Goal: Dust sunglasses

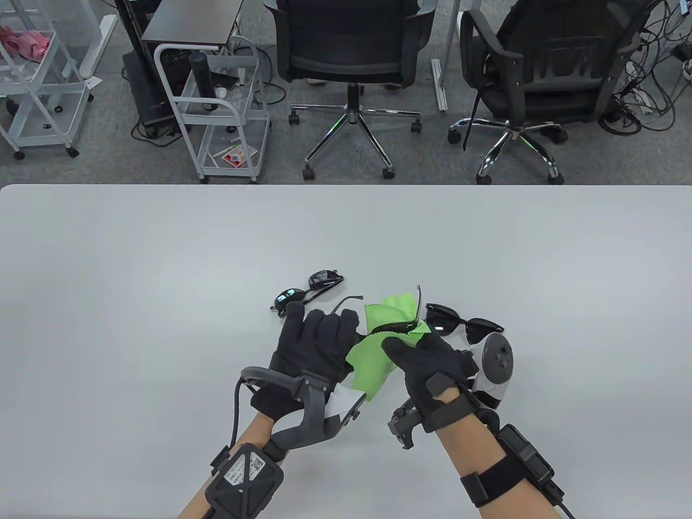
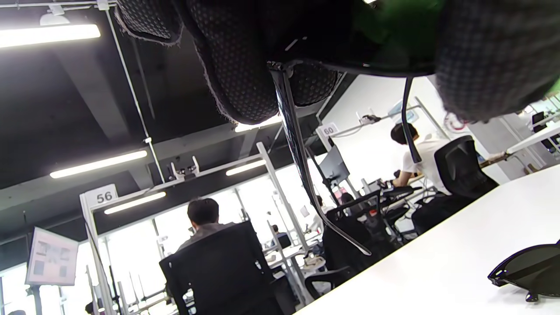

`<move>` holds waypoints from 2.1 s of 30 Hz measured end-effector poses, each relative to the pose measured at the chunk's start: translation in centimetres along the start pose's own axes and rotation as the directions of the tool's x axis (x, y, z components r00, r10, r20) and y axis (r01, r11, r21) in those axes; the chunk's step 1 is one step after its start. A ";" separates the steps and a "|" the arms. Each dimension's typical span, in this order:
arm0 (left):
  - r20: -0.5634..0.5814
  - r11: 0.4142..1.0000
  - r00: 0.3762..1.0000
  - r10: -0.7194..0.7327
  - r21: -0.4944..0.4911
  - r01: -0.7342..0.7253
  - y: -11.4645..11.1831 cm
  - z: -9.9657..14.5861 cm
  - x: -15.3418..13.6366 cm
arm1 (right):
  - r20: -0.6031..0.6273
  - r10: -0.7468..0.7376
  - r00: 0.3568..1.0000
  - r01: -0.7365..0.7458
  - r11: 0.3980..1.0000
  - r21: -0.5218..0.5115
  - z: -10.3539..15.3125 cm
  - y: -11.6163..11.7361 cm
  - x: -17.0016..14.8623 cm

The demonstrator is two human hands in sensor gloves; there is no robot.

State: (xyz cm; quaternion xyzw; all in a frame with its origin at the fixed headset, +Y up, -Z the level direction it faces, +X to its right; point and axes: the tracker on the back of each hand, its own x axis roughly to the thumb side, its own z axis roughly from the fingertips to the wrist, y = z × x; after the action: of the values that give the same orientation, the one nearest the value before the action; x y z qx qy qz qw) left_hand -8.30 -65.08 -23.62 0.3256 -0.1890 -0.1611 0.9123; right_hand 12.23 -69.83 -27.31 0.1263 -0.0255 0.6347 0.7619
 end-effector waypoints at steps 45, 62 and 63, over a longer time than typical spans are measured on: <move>0.003 0.999 0.999 0.039 -0.024 -0.039 -0.1 0.1 -0.8 | 0.009 0.060 0.998 -0.060 0.997 0.046 -0.4 -2.8 0.3; 0.009 0.998 0.999 0.031 -0.047 -0.030 -0.6 0.2 -0.9 | -0.014 0.060 0.998 -0.059 0.994 0.091 -0.4 -2.4 0.2; 0.004 0.998 0.999 0.036 -0.057 -0.035 -0.7 0.2 -1.2 | -0.036 0.027 0.999 -0.022 0.991 0.133 -0.4 -2.2 0.0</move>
State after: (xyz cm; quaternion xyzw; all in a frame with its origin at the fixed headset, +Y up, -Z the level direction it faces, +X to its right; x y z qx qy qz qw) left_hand -9.57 -65.23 -24.21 0.2957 -0.1924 -0.1509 0.9234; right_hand 14.34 -70.12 -28.09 0.1641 0.0296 0.6466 0.7444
